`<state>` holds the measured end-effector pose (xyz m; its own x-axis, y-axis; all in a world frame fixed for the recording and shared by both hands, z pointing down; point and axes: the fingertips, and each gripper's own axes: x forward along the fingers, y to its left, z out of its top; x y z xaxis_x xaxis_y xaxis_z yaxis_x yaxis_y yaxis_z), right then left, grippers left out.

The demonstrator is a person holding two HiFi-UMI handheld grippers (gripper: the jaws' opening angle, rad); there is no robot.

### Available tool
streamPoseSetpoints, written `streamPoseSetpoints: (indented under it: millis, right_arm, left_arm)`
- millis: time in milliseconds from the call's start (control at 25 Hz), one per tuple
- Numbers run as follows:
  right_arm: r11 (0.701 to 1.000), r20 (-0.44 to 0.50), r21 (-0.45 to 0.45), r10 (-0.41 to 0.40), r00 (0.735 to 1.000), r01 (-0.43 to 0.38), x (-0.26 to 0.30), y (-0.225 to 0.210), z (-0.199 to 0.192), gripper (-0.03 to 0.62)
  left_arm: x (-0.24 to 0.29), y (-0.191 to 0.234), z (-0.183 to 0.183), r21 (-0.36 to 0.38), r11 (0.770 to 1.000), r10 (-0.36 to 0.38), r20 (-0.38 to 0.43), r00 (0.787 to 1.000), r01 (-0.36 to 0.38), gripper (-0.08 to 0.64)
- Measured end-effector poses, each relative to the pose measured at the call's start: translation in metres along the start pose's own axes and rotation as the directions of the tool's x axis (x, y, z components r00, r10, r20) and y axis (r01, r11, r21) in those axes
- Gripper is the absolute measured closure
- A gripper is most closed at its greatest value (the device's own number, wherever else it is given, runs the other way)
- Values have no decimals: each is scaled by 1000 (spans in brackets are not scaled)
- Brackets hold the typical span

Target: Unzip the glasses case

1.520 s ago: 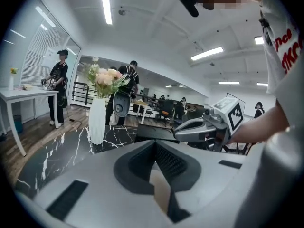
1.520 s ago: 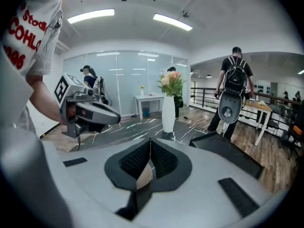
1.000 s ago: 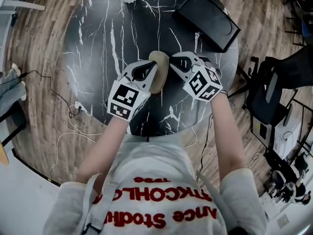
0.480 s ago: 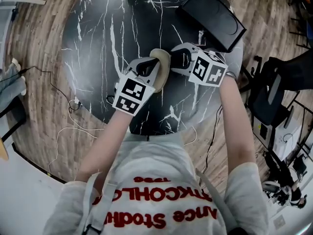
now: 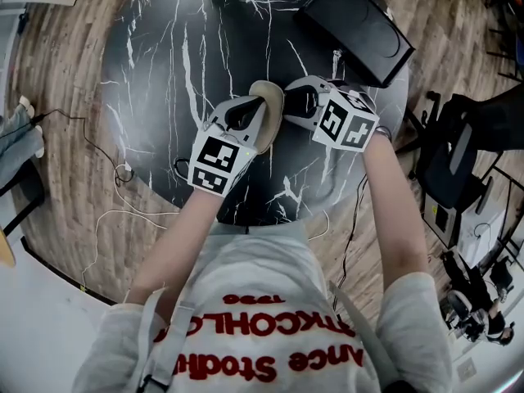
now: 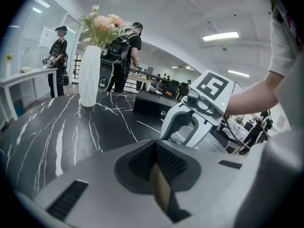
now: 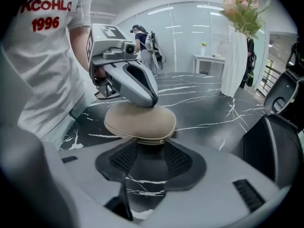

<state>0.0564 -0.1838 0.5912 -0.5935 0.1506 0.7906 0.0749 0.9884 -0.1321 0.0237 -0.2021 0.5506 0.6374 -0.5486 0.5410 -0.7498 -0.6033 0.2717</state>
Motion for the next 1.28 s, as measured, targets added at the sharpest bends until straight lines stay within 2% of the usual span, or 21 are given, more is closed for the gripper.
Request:
streamPoseSetpoints:
  millis: [120, 280, 320, 360, 520, 600, 680, 760, 800, 960, 1080, 1280]
  right_arm:
    - [999, 27, 19, -43, 999, 43, 0, 2, 0, 429]
    - [993, 43, 24, -120, 992, 119, -1, 5, 0, 481]
    - [989, 46, 23, -147, 988, 146, -1, 4, 0, 529]
    - [985, 50, 23, -169, 984, 168, -1, 4, 0, 550]
    - [981, 48, 30, -192, 980, 190, 0, 4, -1, 537]
    - [985, 42, 48, -170, 985, 168, 1, 5, -1, 529]
    - [990, 49, 83, -115, 992, 111, 2, 9, -1, 520]
    - [992, 64, 115, -63, 996, 55, 2, 14, 1, 415]
    - [991, 68, 123, -61, 996, 52, 2, 16, 2, 414]
    - [977, 55, 163, -152, 987, 141, 3, 16, 3, 414]
    - [955, 57, 215, -221, 974, 204, 4, 17, 3, 420]
    - [935, 53, 235, -287, 956, 267, 5, 23, 3, 487]
  left_arm:
    - [-1, 2, 0, -35, 999, -1, 19, 1000, 1, 554]
    - [-1, 3, 2, -24, 1000, 15, 35, 999, -15, 554]
    - [-1, 3, 2, -21, 1000, 23, 38, 999, -22, 555]
    - [-1, 3, 2, -19, 999, 30, 43, 999, -29, 557]
    - [-1, 2, 2, -7, 999, 35, 65, 997, -35, 558]
    - [-2, 2, 1, -2, 999, 35, 71, 997, -35, 560]
    - [-2, 3, 1, -5, 999, 36, 74, 997, -36, 560]
    - [-2, 3, 1, -11, 1000, 30, 65, 997, -29, 560]
    - [-1, 3, 1, -12, 1000, 25, 60, 998, -25, 560]
    - [-1, 2, 3, 34, 999, 31, 64, 997, -33, 560]
    - [-2, 3, 2, 33, 999, 34, 84, 996, -37, 560]
    - [-1, 3, 1, 36, 999, 19, 92, 996, -23, 560]
